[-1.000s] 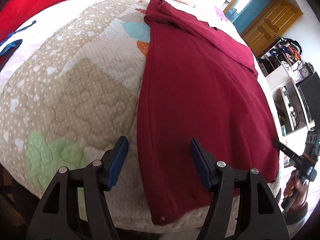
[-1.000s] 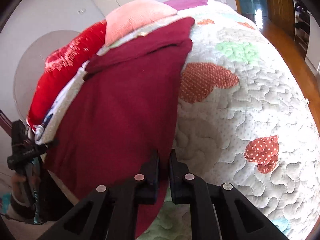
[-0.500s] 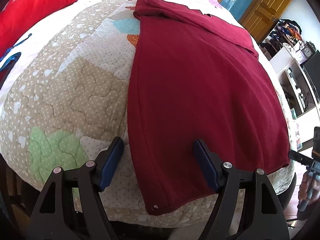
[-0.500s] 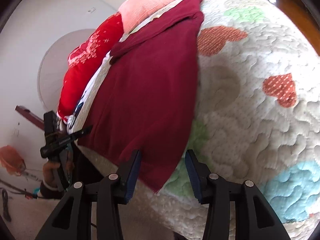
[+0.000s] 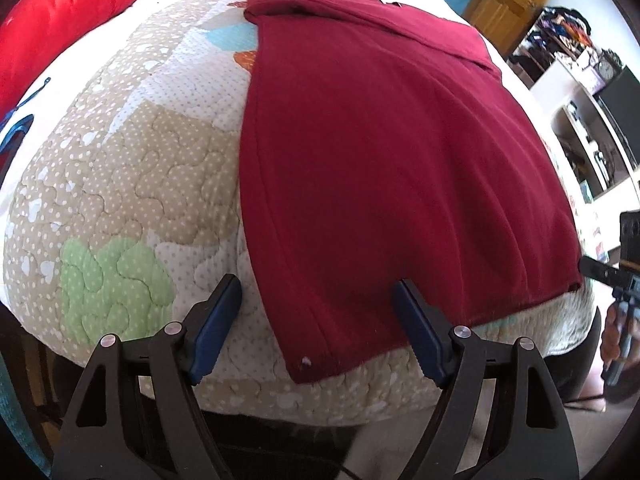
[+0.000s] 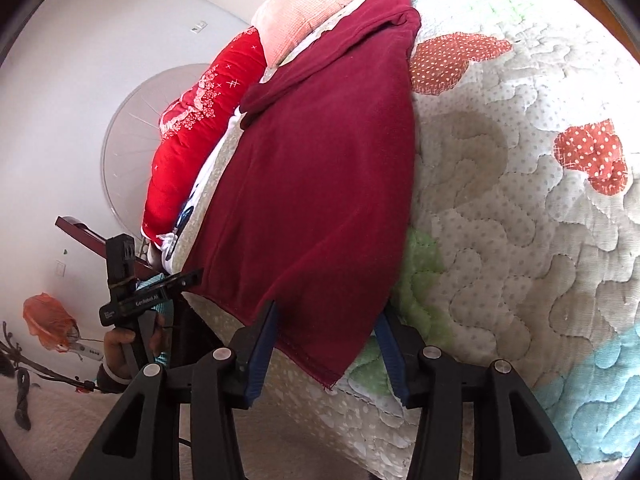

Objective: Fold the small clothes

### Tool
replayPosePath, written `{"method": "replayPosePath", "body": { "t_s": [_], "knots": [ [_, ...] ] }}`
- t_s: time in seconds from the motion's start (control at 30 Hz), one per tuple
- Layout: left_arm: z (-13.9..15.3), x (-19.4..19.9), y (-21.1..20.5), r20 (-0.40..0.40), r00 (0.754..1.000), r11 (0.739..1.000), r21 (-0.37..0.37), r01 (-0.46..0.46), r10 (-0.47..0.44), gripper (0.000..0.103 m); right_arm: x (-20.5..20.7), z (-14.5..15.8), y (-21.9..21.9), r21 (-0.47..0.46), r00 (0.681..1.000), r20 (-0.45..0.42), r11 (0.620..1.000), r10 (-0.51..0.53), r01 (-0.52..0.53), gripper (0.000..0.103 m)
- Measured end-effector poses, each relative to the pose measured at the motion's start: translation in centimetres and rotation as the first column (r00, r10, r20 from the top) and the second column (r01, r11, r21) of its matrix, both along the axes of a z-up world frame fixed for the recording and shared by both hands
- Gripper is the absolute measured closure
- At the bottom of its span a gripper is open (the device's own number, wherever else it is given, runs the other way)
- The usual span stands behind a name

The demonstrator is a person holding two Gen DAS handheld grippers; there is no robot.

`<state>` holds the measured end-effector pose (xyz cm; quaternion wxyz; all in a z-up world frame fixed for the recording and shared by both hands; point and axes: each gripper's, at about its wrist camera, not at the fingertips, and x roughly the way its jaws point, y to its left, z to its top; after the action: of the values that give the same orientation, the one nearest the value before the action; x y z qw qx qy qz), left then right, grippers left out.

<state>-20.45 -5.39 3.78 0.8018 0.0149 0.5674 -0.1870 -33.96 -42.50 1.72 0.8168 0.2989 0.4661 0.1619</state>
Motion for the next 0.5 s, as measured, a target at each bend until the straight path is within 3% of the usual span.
{"method": "replayPosePath", "body": {
  "t_s": [0.33, 0.5],
  "knots": [
    [0.03, 0.29, 0.4, -0.027, 1.0, 0.999, -0.039, -0.004, 0.003, 0.019, 0.63, -0.5, -0.1, 0.058, 1.0, 0.015, 0.998, 0.022, -0.023, 0.054],
    [0.2, 0.99, 0.58, -0.05, 0.997, 0.996, -0.068, -0.055, 0.052, 0.019, 0.51, -0.53, -0.43, 0.058, 0.999, 0.021, 0.998, 0.033, -0.034, 0.054]
  ]
}}
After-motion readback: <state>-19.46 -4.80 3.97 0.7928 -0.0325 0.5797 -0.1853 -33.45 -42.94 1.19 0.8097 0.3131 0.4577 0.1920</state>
